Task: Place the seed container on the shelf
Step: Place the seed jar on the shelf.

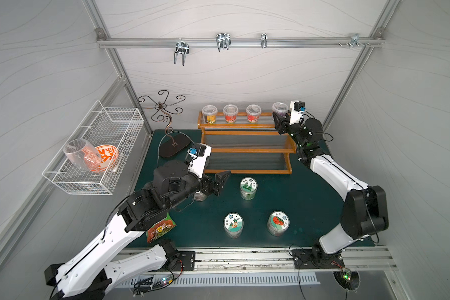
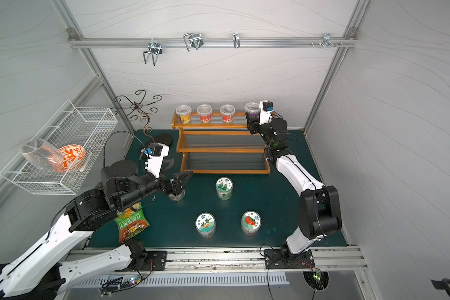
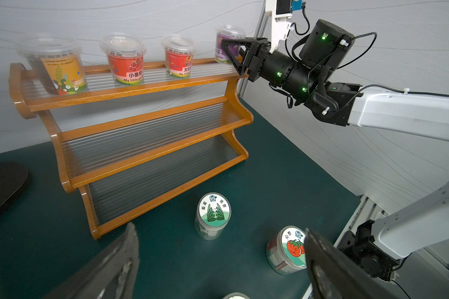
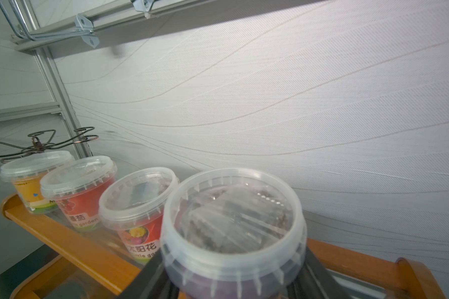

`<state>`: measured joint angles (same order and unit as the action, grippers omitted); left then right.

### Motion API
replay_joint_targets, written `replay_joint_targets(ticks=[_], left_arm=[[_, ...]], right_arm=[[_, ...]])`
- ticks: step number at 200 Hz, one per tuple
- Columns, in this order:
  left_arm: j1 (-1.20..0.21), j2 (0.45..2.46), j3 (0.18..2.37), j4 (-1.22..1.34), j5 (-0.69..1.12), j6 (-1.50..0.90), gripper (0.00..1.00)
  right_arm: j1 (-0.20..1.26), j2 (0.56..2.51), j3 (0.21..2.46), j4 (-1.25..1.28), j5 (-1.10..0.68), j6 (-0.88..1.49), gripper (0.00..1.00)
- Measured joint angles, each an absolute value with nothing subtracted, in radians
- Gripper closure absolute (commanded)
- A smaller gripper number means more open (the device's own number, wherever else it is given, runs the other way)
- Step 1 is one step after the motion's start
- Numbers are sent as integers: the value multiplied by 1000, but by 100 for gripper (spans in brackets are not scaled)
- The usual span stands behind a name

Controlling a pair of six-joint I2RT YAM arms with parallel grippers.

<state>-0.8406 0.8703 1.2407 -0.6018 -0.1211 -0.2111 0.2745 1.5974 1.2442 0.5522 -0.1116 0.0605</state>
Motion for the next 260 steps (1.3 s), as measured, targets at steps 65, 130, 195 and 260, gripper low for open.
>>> replay_joint_targets(ticks=[65, 130, 195, 260], left_arm=[[-841, 857, 1240, -602, -121, -211, 0], [-841, 852, 1228, -602, -121, -211, 0], [-841, 849, 1224, -602, -122, -212, 0], [-841, 845, 1213, -602, -123, -220, 0]], right_arm=[[273, 1657, 1253, 552, -105, 34, 38], [273, 1678, 1264, 571, -105, 7, 36], [273, 1682, 1264, 566, -104, -31, 12], [273, 1608, 1198, 522, -105, -51, 2]])
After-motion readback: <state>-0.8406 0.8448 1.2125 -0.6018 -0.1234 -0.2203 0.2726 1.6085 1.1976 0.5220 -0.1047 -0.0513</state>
